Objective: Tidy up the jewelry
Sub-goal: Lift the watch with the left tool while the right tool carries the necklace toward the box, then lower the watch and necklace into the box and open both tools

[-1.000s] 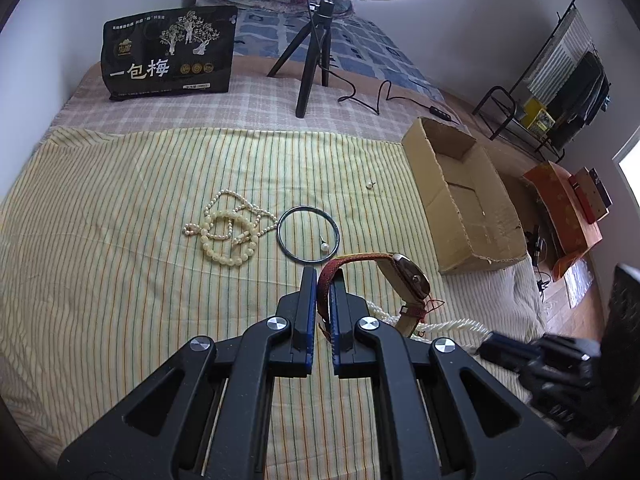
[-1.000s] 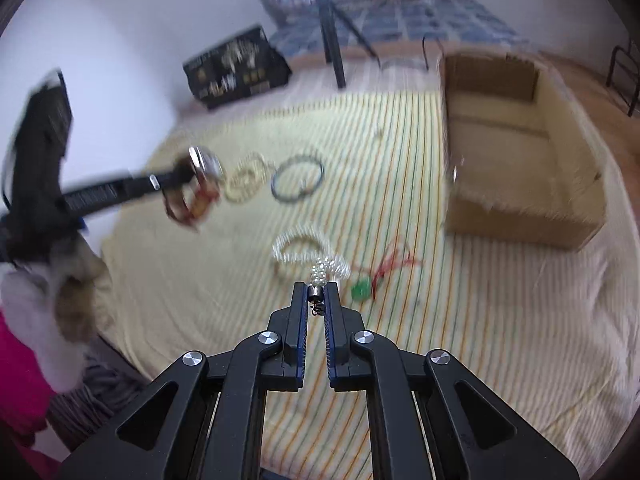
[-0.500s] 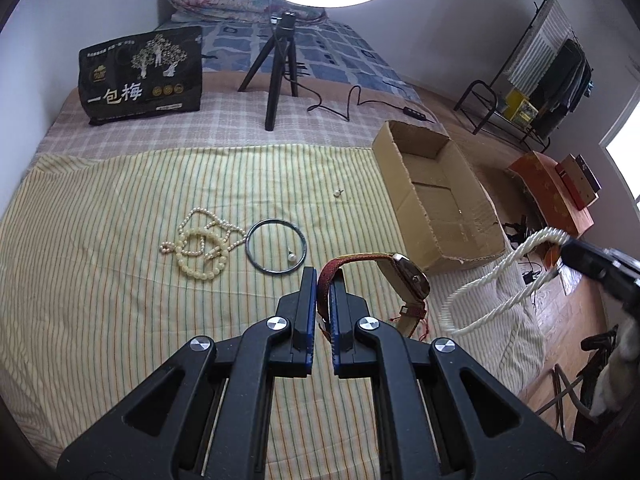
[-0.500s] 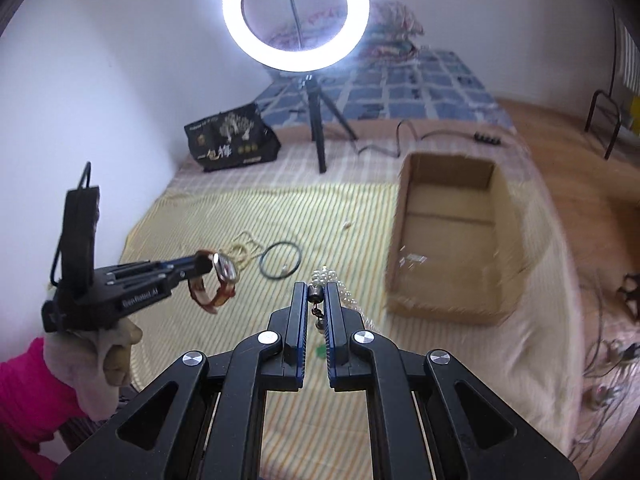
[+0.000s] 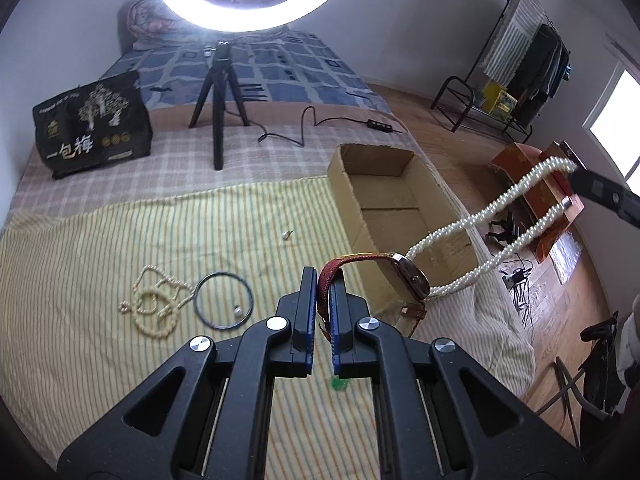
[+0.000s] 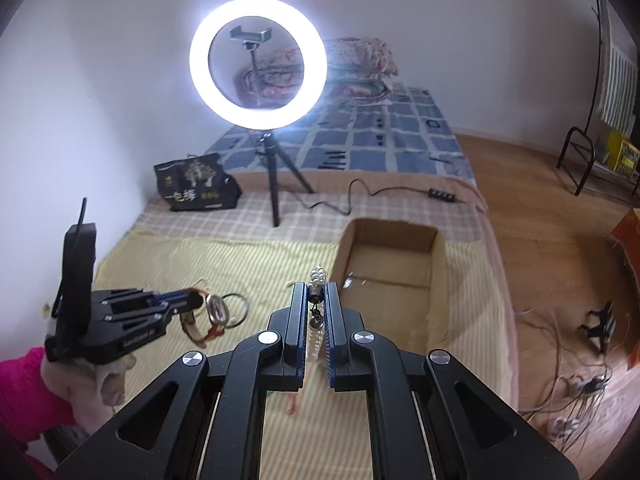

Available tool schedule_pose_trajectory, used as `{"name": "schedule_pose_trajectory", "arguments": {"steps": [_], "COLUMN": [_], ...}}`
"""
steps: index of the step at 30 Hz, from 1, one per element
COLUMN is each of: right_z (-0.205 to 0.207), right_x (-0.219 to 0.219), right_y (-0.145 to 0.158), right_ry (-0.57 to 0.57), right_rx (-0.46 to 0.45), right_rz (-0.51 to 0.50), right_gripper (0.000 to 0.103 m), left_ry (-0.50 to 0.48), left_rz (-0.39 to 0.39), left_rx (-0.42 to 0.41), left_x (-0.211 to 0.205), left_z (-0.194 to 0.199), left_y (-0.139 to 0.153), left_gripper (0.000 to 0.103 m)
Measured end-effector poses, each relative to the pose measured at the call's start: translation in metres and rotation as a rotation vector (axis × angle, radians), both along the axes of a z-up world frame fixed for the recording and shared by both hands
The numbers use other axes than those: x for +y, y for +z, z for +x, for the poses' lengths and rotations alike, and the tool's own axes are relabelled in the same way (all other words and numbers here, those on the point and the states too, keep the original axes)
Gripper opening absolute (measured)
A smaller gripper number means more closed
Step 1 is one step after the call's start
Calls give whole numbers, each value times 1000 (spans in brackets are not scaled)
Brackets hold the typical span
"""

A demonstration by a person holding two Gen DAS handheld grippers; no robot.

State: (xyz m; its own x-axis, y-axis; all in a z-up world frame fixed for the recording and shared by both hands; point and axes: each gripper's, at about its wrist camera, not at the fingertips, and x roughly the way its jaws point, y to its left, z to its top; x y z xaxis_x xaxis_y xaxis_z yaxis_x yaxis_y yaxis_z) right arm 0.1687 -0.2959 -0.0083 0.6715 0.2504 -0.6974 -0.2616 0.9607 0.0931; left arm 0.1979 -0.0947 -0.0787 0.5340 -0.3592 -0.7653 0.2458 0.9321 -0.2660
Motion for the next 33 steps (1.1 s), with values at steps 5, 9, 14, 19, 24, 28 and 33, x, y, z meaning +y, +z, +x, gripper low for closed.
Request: {"name": "schedule_pose_trajectory", "arguments": {"steps": [5, 9, 14, 19, 24, 28, 33], "right_z": [33, 56, 88, 114, 137, 148, 153], "right_x": [-14, -27, -42, -48, -50, -55, -60], "right_y": [-2, -6, -22, -42, -62, -74, -80], "right_ry": [-39, -80, -127, -156, -174, -186, -195], "right_rx": [-7, -7, 11, 36, 68, 84, 86], "right_rz": [-52, -77, -103, -102, -95, -52, -36], "right_gripper": [6, 6, 6, 6, 6, 7, 7], "left_ry": [-35, -65, -98, -115, -124, -136, -137], "left_rz": [13, 31, 53, 71, 87, 115, 127], "left_rx": [-1, 2, 20, 35, 51, 32, 12], "left_x": [-28, -49, -75, -93, -105, -114, -119], "left_z": [14, 23, 33, 39, 44, 44, 42], "left_y": [-4, -11, -26, -39, -52, -57, -56], "left_gripper": [4, 4, 4, 4, 4, 4, 8]}}
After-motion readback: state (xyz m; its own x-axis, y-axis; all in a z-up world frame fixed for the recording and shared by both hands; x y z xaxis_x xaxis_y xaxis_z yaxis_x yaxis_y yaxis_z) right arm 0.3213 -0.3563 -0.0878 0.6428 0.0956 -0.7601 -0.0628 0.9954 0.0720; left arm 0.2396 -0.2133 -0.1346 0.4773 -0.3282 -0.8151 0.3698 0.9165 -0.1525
